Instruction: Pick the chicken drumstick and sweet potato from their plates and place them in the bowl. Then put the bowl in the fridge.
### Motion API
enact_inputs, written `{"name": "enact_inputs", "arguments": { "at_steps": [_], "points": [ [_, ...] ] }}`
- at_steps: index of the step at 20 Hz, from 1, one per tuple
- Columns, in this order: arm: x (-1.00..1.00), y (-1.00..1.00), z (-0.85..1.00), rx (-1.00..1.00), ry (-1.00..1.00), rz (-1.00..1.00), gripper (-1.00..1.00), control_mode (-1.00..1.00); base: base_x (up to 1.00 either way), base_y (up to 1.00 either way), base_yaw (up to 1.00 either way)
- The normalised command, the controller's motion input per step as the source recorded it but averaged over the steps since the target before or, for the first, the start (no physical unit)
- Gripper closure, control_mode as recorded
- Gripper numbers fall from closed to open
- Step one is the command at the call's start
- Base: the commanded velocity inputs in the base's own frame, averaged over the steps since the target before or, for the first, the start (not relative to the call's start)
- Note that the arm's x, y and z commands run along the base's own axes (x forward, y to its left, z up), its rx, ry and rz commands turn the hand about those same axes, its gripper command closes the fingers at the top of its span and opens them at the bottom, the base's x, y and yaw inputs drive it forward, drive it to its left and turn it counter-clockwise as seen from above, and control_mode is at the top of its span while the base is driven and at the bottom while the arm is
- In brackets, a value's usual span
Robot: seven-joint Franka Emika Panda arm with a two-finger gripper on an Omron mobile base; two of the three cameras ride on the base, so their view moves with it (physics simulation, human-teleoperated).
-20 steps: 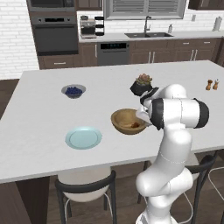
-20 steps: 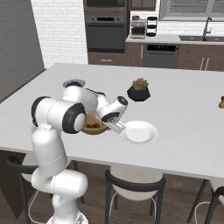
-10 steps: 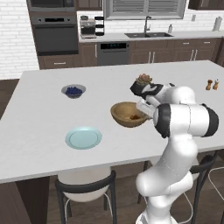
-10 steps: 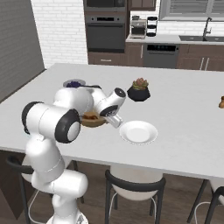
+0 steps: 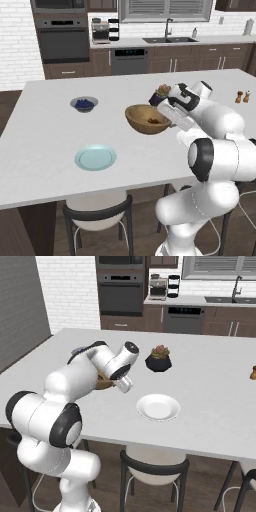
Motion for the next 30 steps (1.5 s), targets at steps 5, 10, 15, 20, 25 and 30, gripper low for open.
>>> {"name": "enact_inputs", "arguments": {
  "at_steps": [5,10,15,20,25,30],
  "points": [
    [-0.86,0.05,0.65,0.00,0.00,-0.28,1.00,-1.00,0.00,0.00,0.00],
    [-0.76,0.06,0.53,0.00,0.00,-0.37,1.00,-1.00,0.00,0.00,0.00],
    [-0.18,0.17,0.02,-0.11,0.04,-0.56,1.00,-1.00,0.00,0.00,0.00],
    [-0.01,0.16,0.11,-0.01,0.04,-0.58,1.00,-1.00,0.00,0.00,0.00],
    [-0.08,0.00,0.01,0.08,0.00,-0.43,1.00,-1.00,0.00,0.00,0.00],
    [-0.39,0.05,0.00,0.04,-0.02,-0.05,1.00,-1.00,0.00,0.00,0.00]
  ]
}}
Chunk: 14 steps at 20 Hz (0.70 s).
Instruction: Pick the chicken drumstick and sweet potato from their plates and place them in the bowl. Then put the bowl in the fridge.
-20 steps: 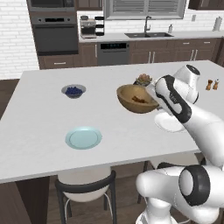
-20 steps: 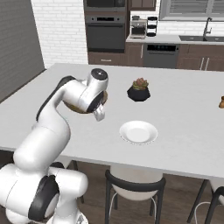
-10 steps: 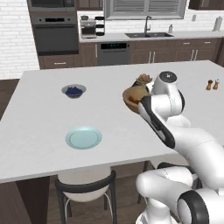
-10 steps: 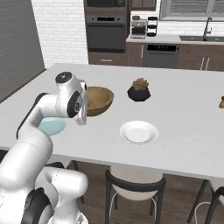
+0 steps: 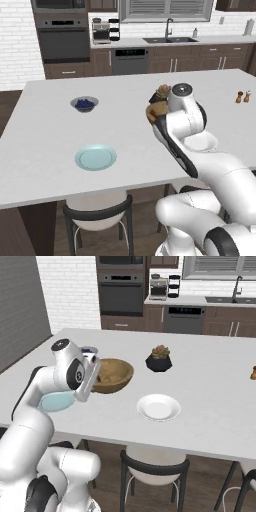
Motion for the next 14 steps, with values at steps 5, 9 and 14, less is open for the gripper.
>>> {"name": "enact_inputs", "arguments": {
  "at_steps": [5,9,14],
  "points": [
    [-0.65,0.00,0.00,0.00,-0.08,0.15,1.00,-1.00,0.00,0.00,0.00],
    [-0.95,0.00,0.05,0.00,-0.12,0.14,1.00,-1.00,0.00,0.00,0.00],
    [-0.89,0.00,0.12,0.00,-0.08,0.10,1.00,-1.00,0.00,0.00,0.00]
  ]
}}
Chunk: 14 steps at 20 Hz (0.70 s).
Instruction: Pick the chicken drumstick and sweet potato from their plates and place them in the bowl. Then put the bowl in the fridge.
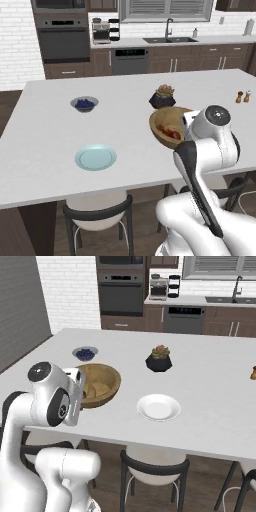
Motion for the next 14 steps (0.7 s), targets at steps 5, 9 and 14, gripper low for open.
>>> {"name": "enact_inputs", "arguments": {
  "at_steps": [5,9,14],
  "points": [
    [-0.48,0.00,0.33,0.00,0.02,0.04,1.00,-1.00,0.00,0.00,0.00],
    [-0.04,0.00,0.05,0.00,0.07,0.00,1.00,-1.00,0.00,0.00,0.00],
    [-0.01,0.00,-0.14,0.00,0.00,0.00,1.00,-1.00,0.00,0.00,0.00]
  ]
}}
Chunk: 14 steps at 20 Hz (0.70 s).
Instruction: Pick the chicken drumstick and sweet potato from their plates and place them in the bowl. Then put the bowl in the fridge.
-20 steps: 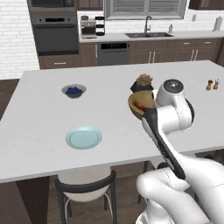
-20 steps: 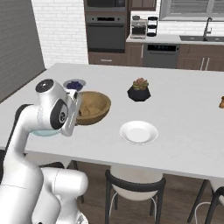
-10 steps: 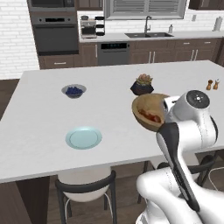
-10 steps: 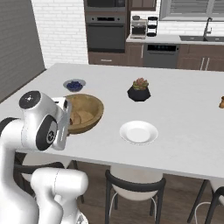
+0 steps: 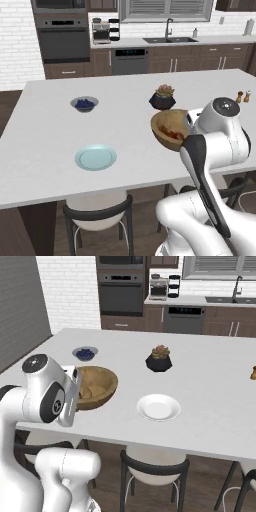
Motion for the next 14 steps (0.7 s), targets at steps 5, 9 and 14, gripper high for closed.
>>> {"name": "enact_inputs", "arguments": {
  "at_steps": [5,9,14],
  "points": [
    [-0.01,0.00,-0.01,0.00,-0.06,0.00,1.00,-1.00,0.00,0.00,0.00],
    [-0.05,0.00,-0.02,0.00,-0.03,-0.02,1.00,1.00,-0.29,0.00,-0.14],
    [0.00,0.00,0.00,0.00,0.00,0.00,1.00,1.00,-0.68,0.00,-0.40]
  ]
}}
